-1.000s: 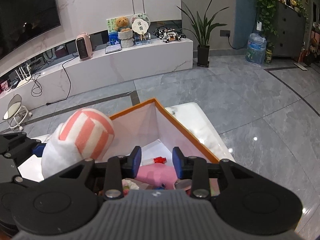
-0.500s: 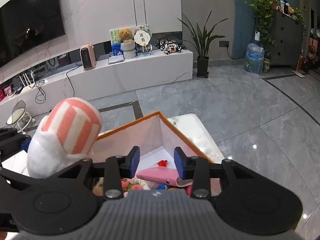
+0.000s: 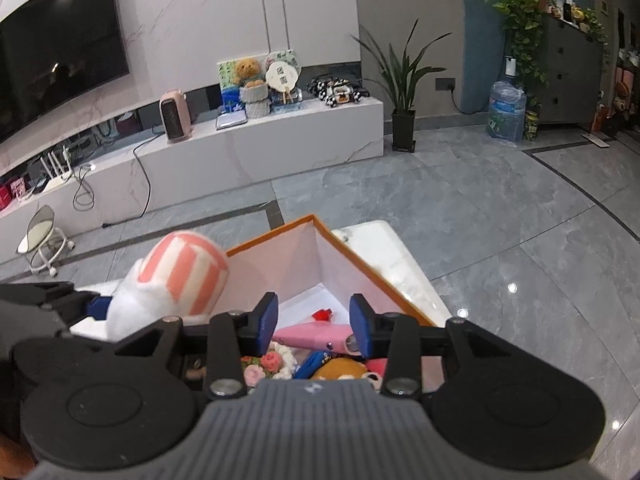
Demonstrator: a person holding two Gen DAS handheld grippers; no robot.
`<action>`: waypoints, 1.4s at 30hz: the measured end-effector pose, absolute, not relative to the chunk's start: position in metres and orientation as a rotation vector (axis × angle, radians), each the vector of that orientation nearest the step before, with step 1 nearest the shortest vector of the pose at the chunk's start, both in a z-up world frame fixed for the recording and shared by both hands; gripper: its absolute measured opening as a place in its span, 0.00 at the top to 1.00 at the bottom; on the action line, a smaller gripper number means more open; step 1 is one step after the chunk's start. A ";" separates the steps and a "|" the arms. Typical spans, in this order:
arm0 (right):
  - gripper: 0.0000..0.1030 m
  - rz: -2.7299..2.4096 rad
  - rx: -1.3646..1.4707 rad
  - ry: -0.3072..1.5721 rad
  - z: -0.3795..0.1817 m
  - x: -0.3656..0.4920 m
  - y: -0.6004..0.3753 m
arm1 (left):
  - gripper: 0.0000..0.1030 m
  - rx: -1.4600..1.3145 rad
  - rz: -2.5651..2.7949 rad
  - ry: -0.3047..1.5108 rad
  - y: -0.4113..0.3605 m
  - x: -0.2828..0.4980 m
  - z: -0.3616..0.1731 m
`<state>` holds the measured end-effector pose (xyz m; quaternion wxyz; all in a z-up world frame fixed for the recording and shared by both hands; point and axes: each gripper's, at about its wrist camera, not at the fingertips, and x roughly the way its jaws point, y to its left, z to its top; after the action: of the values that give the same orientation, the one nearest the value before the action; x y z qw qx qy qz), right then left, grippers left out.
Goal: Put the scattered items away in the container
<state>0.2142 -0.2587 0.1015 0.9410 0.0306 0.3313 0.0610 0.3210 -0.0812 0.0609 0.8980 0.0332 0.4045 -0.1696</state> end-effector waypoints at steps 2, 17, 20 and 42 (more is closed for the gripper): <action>0.59 0.126 0.063 0.680 0.099 0.216 -0.259 | 0.06 0.057 -0.364 0.831 -0.079 0.323 0.059; 0.58 0.112 0.126 0.586 0.115 0.207 -0.273 | 0.05 0.042 -0.402 0.704 -0.069 0.297 0.087; 0.52 0.119 0.138 0.574 0.121 0.201 -0.275 | 0.05 0.069 -0.368 0.706 -0.065 0.284 0.098; 0.19 0.105 0.078 0.562 0.126 0.123 -0.253 | 0.05 0.038 -0.328 0.586 -0.046 0.173 0.148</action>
<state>0.1229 -0.2530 0.1262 0.9587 0.0385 0.2771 0.0516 0.1729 -0.0463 0.1483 0.9440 0.0188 0.2876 -0.1608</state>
